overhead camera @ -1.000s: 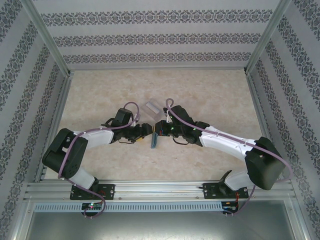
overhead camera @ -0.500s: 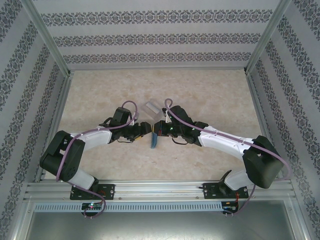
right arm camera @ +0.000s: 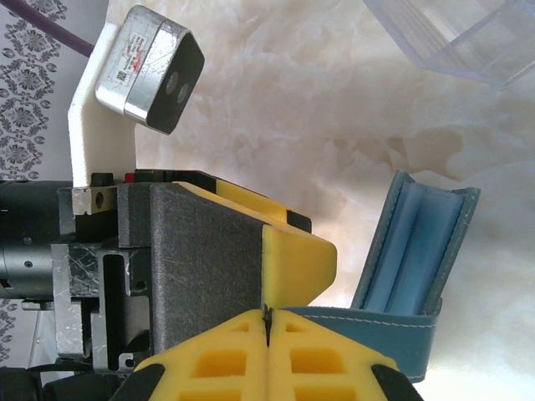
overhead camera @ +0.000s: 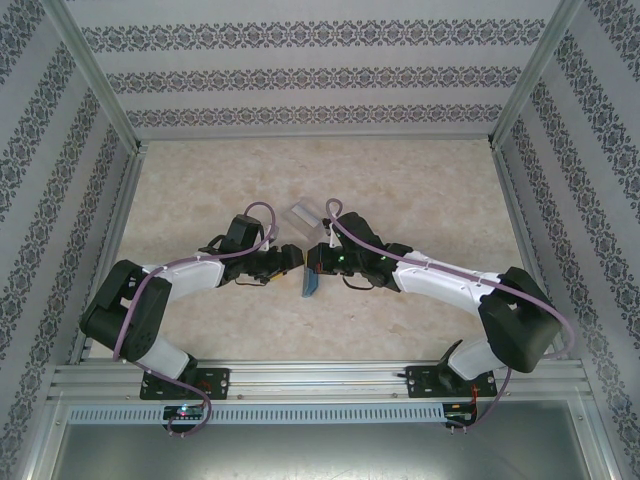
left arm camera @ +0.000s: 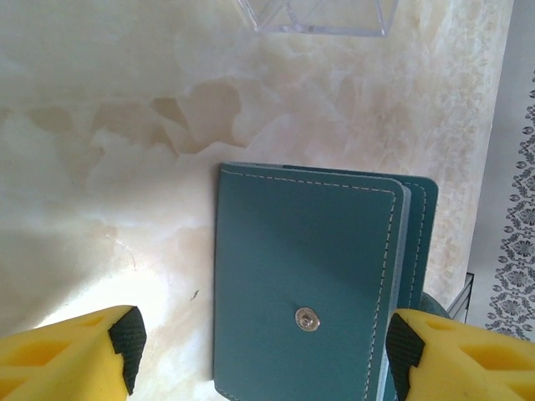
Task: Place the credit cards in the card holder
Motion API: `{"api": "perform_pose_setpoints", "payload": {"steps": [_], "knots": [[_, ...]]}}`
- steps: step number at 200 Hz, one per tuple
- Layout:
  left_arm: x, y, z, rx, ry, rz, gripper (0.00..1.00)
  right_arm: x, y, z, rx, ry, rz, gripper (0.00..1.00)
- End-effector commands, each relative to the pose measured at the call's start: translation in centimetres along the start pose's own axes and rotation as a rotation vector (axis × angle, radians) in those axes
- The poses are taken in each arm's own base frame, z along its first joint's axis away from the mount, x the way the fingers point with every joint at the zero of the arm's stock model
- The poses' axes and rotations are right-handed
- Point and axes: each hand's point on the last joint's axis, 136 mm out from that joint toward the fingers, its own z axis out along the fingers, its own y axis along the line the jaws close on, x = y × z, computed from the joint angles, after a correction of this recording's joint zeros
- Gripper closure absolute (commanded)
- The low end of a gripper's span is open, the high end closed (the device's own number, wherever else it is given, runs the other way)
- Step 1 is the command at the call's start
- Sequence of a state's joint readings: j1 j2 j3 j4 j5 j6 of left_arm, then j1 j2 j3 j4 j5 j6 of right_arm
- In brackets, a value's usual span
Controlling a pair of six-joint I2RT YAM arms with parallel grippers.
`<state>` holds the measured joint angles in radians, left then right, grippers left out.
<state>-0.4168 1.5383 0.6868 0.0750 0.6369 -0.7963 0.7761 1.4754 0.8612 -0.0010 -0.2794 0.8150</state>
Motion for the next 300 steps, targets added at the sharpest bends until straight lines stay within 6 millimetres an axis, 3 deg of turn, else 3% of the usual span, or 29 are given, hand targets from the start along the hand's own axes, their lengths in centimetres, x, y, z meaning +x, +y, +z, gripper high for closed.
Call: {"api": "perform_pose_setpoints", "payload": {"steps": [1,46,103,165,185,217,243,259,283,300], "knots": [[-0.5,-0.8,-0.1,0.039,-0.001,0.023,0.22,-1.2,1.8,-0.1,-0.054,-0.020,-0.020,1.00],[-0.9,-0.7,-0.5,0.037,-0.013,0.019,0.21,-1.8,2.9,-0.4,-0.080,-0.027,-0.034,1.00],[-1.0,-0.3,-0.8,0.037,-0.008,0.021,0.24,-1.8,2.8,0.1,-0.077,-0.018,-0.036,1.00],[-0.6,1.4,0.1,-0.020,0.025,0.023,0.58,-1.0,0.2,0.2,-0.007,-0.010,-0.007,1.00],[-0.5,1.9,0.0,-0.058,0.032,0.042,0.63,-0.8,-1.2,0.0,0.025,-0.014,0.009,1.00],[-0.4,2.8,0.2,-0.101,0.045,0.056,0.84,-0.7,-4.9,-0.7,0.145,-0.040,0.047,1.00],[-0.3,3.8,0.1,-0.149,0.048,0.063,0.87,-0.3,-8.3,-1.5,0.268,-0.048,0.080,0.70],[-0.1,4.4,0.3,-0.176,0.056,0.064,0.88,-0.2,-8.9,-2.2,0.319,-0.049,0.066,0.61],[0.1,5.0,0.7,-0.184,0.069,0.052,0.88,-0.8,-7.5,-3.7,0.367,-0.084,-0.040,0.50],[0.1,5.2,0.9,-0.186,0.070,0.040,0.87,-1.2,-5.4,-4.4,0.413,-0.097,-0.163,0.47]]}}
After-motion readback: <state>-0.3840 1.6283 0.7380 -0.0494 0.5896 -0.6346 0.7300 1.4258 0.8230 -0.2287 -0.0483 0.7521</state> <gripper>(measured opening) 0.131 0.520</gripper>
